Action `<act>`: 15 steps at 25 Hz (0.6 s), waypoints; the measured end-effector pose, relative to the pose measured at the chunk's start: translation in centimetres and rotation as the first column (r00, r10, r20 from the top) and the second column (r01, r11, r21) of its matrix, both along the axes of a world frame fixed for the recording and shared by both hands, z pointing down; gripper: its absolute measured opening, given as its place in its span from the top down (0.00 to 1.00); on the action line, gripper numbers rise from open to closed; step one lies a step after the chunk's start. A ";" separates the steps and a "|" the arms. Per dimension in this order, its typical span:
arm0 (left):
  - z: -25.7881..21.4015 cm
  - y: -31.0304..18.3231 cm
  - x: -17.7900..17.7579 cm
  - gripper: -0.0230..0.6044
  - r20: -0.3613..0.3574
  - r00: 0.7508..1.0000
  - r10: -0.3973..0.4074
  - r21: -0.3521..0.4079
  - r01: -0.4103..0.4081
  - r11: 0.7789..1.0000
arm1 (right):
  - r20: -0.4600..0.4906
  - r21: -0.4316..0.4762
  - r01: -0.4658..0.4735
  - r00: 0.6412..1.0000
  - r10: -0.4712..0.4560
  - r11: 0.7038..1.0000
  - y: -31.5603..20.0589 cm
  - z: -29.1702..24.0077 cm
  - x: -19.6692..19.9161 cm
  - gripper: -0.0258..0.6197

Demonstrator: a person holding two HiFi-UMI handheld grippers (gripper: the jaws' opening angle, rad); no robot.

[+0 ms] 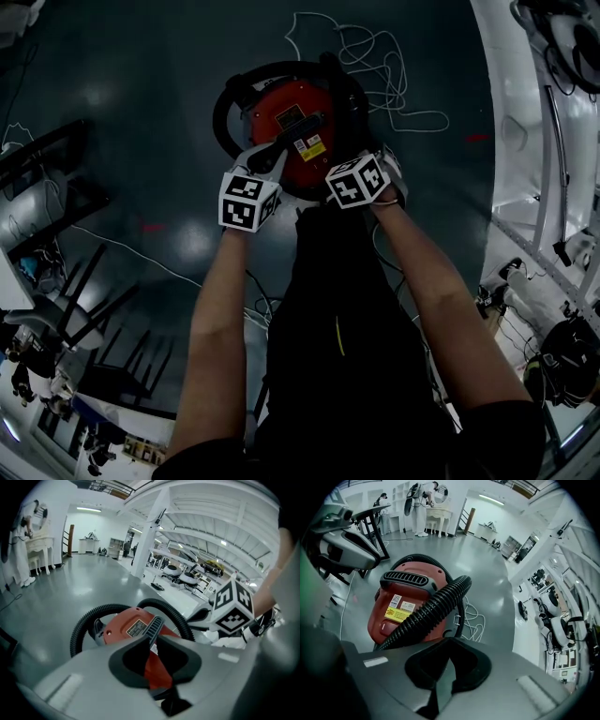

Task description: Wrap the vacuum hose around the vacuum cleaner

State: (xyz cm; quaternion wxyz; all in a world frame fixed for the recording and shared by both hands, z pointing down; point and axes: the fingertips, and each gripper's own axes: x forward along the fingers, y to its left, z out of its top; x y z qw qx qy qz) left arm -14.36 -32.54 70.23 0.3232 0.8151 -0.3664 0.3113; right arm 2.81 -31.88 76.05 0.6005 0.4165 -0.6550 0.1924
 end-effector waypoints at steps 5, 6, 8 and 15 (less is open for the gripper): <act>-1.3 -0.1 -0.3 0.90 -0.005 1.000 -0.025 0.013 0.025 1.000 | 0.026 0.050 -0.035 0.999 0.034 0.998 -0.1 -2.2 0.6 0.96; -1.7 0.0 -0.4 0.90 -0.004 0.999 -0.032 0.017 0.032 0.999 | 0.037 0.058 -0.041 0.999 0.039 0.997 -0.1 -2.8 0.6 0.96; -2.5 0.4 -0.5 0.91 -0.003 0.999 -0.050 0.024 0.050 0.998 | 0.057 0.076 -0.050 0.997 0.045 0.996 0.0 -4.0 0.6 0.96; -5.9 2.2 -1.3 0.95 0.008 0.991 -0.134 0.018 0.134 0.991 | 0.128 0.130 -0.091 0.989 0.075 0.987 0.7 -8.4 0.0 0.96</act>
